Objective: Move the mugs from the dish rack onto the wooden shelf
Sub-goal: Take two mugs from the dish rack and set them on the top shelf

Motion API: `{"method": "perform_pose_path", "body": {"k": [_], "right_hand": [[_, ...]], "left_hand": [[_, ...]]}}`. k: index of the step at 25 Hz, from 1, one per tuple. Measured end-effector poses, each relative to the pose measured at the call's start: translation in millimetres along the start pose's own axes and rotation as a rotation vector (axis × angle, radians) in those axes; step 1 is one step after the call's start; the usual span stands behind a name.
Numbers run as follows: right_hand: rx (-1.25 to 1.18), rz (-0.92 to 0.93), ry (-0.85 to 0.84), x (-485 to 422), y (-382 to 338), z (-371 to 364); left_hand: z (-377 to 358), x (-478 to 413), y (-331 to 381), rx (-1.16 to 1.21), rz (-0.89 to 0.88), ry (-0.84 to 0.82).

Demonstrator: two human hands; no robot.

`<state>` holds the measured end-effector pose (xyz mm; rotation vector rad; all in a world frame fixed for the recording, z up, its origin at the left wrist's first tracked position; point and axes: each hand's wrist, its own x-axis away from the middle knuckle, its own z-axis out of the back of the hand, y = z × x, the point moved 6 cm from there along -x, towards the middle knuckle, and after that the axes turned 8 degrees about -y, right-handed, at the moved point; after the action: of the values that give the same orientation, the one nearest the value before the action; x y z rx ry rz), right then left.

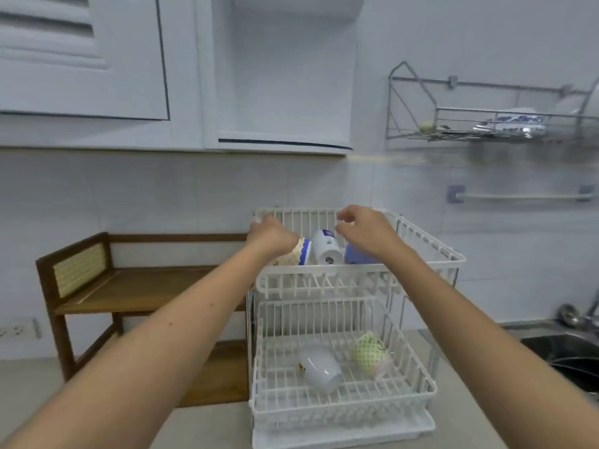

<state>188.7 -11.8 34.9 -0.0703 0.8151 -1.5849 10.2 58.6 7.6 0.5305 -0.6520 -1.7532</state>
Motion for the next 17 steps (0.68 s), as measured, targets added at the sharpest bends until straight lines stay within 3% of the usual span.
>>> {"method": "perform_pose_path", "body": {"k": [4, 9, 14, 17], "right_hand": [[0.311, -0.18, -0.122, -31, 37, 6], [0.54, -0.282, -0.447, -43, 77, -7], [0.65, -0.228, -0.388, -38, 90, -21], [0.594, -0.227, -0.307, -35, 93, -20]], "left_hand": [[-12, -11, 7, -0.253, 0.027, 0.017], [-20, -23, -1, -0.307, 0.057, 0.003], [-25, -28, -2, -0.11, 0.054, 0.013], [-30, -29, -1, -0.025, 0.045, -0.001]]}}
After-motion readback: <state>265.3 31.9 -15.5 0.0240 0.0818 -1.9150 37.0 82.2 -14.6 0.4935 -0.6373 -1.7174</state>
